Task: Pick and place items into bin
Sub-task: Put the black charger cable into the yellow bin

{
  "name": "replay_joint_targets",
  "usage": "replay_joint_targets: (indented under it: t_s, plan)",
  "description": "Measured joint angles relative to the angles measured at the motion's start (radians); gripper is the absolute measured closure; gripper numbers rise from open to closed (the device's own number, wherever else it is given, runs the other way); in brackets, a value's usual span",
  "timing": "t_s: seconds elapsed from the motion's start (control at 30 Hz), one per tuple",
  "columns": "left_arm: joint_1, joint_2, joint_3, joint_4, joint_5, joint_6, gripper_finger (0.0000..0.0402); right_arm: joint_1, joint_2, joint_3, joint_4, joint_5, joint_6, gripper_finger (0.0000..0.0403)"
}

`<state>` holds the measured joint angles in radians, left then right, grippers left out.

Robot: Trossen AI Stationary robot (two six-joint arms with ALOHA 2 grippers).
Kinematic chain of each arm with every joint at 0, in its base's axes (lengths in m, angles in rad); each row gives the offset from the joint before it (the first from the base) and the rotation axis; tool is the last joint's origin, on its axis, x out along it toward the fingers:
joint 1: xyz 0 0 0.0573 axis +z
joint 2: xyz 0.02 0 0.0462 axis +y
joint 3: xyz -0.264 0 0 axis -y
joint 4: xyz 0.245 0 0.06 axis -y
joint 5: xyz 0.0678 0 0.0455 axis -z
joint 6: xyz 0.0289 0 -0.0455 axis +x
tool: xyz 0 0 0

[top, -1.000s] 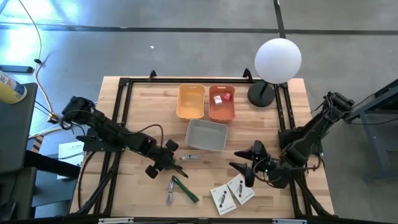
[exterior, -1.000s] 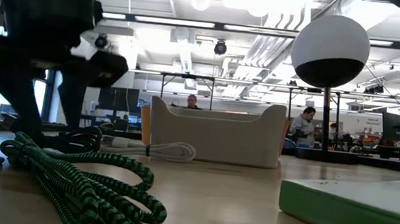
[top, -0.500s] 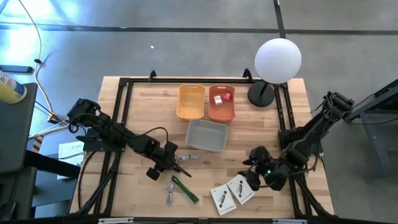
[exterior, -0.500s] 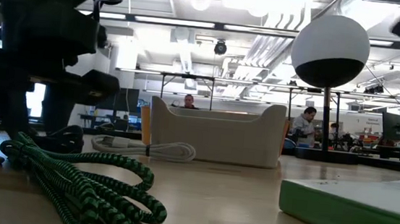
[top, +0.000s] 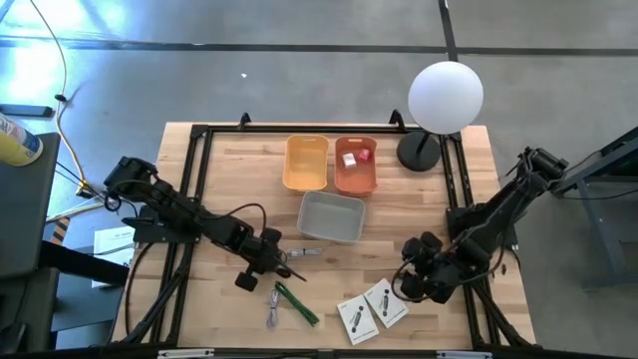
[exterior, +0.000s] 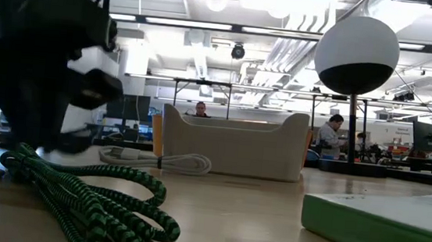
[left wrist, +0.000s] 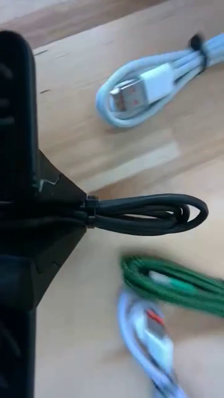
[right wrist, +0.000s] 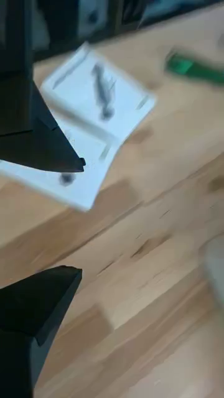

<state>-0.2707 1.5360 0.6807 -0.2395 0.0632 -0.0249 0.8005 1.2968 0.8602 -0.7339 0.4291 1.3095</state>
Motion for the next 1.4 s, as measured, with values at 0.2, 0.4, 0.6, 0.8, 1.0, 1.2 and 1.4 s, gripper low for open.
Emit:
replay_joint_targets:
  t_s: [0.2,0.4,0.6,0.8,1.0,1.2,1.4]
  plan:
    - [0.002,-0.094,0.008,0.002,-0.033,-0.062,0.0394,0.0,0.0,-0.148,0.094,-0.024,0.07,0.0155]
    - [0.002,-0.205,0.079,-0.003,-0.185,-0.051,0.0389,-0.015,0.001,-0.327,0.426,-0.023,0.082,0.0155]
    - [0.079,-0.255,0.168,-0.039,-0.331,0.064,0.0393,-0.049,0.001,-0.422,0.643,-0.02,0.082,0.0155]
    - [0.268,-0.221,0.204,-0.045,-0.236,0.212,0.0391,-0.095,0.0,-0.425,0.642,-0.002,0.06,0.0155]
    - [0.471,-0.211,0.204,0.005,-0.148,0.342,0.0391,-0.13,0.0,-0.425,0.643,-0.02,0.086,0.0155]
    - [0.707,-0.186,0.205,0.022,-0.059,0.472,0.0394,-0.2,0.0,-0.425,0.643,-0.016,0.082,0.0155]
    - [0.88,-0.093,0.205,0.076,0.107,0.566,0.039,-0.293,0.0,-0.425,0.665,-0.021,0.079,0.0155]
